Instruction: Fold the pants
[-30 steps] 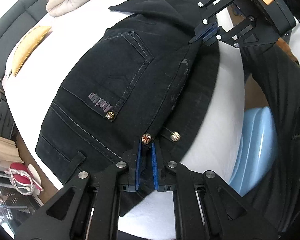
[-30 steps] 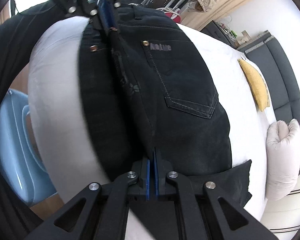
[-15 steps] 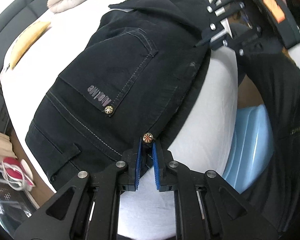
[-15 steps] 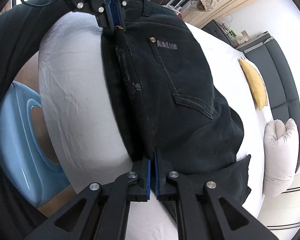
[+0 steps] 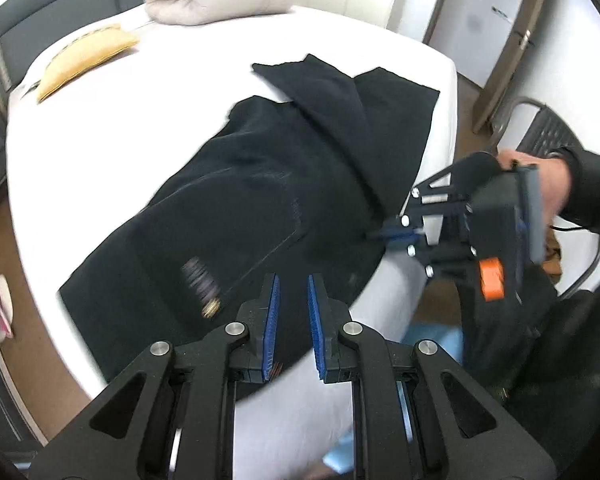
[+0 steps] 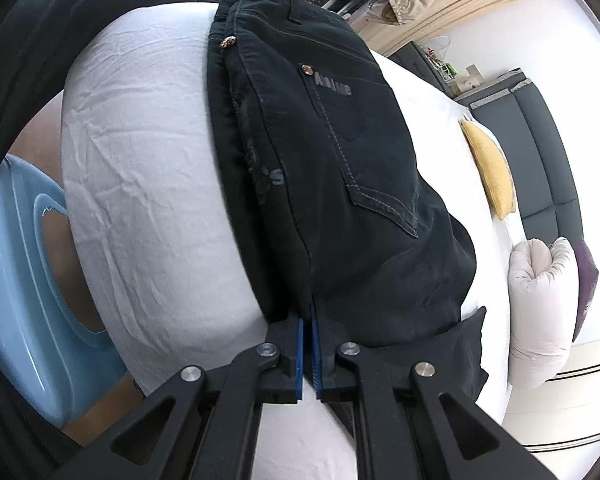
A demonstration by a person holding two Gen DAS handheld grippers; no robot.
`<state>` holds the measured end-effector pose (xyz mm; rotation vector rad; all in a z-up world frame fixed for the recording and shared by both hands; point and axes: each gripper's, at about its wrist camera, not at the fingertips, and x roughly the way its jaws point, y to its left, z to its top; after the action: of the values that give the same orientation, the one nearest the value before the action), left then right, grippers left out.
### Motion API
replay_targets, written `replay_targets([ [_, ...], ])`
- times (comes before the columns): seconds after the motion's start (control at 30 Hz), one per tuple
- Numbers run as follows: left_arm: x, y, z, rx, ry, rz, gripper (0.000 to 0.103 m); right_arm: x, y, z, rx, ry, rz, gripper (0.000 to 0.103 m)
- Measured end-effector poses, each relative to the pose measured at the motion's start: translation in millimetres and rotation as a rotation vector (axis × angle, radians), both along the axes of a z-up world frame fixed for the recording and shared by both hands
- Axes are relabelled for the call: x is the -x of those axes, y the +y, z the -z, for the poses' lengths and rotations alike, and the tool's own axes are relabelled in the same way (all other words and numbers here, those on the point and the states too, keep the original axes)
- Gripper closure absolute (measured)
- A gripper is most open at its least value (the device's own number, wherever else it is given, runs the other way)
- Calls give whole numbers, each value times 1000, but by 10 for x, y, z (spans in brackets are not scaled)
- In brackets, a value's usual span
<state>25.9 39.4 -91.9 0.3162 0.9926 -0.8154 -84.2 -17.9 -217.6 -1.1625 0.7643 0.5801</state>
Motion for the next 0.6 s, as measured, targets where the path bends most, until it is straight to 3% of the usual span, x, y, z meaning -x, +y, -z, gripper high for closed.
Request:
replay_targets([
  [0.1,-150,-390,326,-1,76,-10,89,21,12,5,-24,-20,32,94],
  [0.17,-221,-542,661,-83,119,-44,89,29,-22,-38,-57,-36,69,91],
  [0.2,-240,-559,799,-81,136,-78,89,34,-66,-87,-81,-28,92,85],
  [0.27,-270,-523,832,-24,171,-136,89,43,-197,-237,-164,-1,136,60],
  [0.3,-281,-513,826,-13,189,-151,89,35,-285,-338,-224,28,166,40],
  [0.4,-286,-568,843,-24,194,-159,89,-245,-689,-700,-450,116,341,37],
  [0.53,-349,-652,845,-23,225,-186,89,-1271,-1417,-1068,-673,145,738,37],
  [0.6,-380,-686,852,-17,235,-200,89,-1839,-1663,-1095,-708,151,912,36],
])
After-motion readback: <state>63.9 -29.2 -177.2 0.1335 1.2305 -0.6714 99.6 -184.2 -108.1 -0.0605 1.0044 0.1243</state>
